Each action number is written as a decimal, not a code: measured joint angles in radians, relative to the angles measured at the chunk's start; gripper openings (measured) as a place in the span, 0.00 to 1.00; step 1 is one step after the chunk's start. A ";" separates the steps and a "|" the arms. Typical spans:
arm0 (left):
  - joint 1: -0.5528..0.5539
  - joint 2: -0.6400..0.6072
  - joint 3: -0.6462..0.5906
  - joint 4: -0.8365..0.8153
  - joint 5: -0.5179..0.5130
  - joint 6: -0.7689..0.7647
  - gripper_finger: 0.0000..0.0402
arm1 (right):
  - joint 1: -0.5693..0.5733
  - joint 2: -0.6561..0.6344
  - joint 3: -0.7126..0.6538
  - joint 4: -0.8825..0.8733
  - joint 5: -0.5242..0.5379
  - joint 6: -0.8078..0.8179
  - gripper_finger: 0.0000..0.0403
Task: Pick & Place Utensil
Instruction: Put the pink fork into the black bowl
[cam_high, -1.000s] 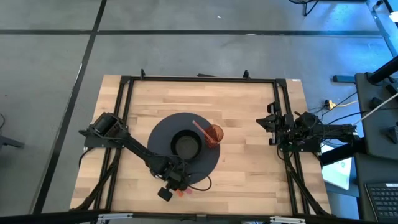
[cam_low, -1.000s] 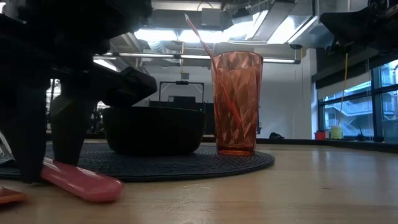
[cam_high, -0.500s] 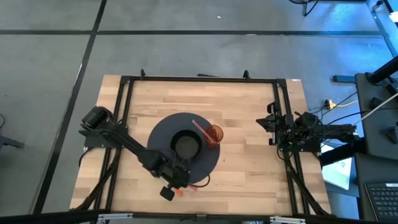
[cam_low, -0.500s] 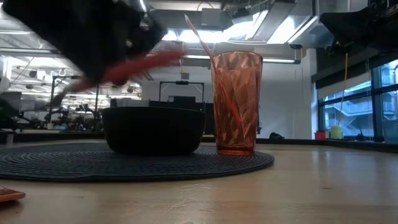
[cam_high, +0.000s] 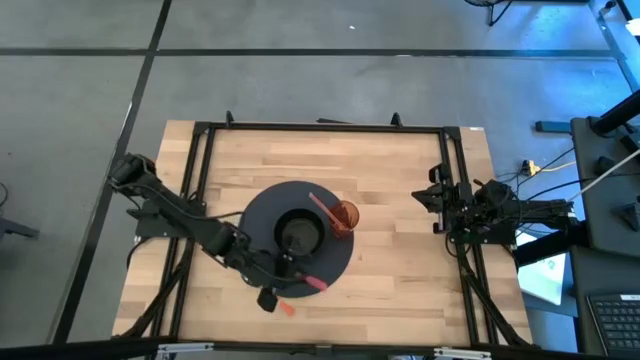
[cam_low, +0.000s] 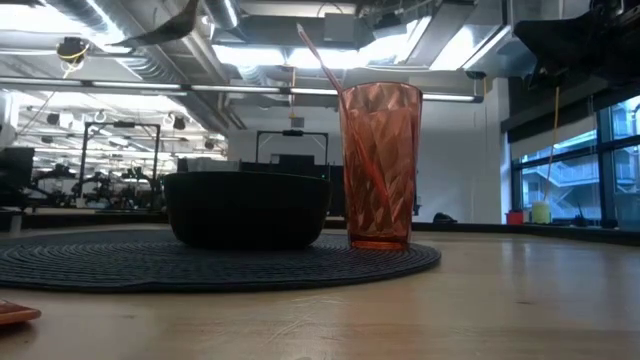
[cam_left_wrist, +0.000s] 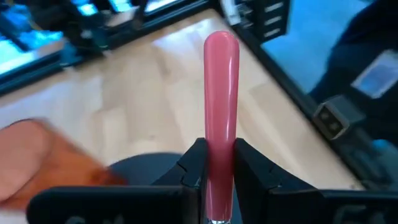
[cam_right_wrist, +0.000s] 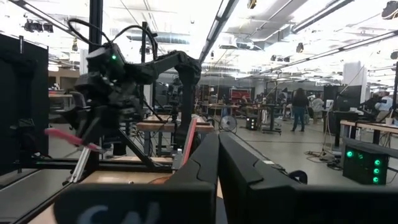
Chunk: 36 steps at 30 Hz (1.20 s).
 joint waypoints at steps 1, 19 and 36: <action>-0.001 -0.018 -0.019 -0.006 -0.023 -0.004 0.12 | 0.000 0.000 0.000 0.000 0.000 0.001 0.02; 0.007 -0.309 -0.471 0.461 -0.257 -0.118 0.12 | 0.000 0.000 0.000 -0.001 0.000 0.009 0.02; 0.063 -0.318 -0.541 0.824 -0.706 -0.185 0.11 | 0.000 0.000 0.000 -0.001 0.000 0.009 0.02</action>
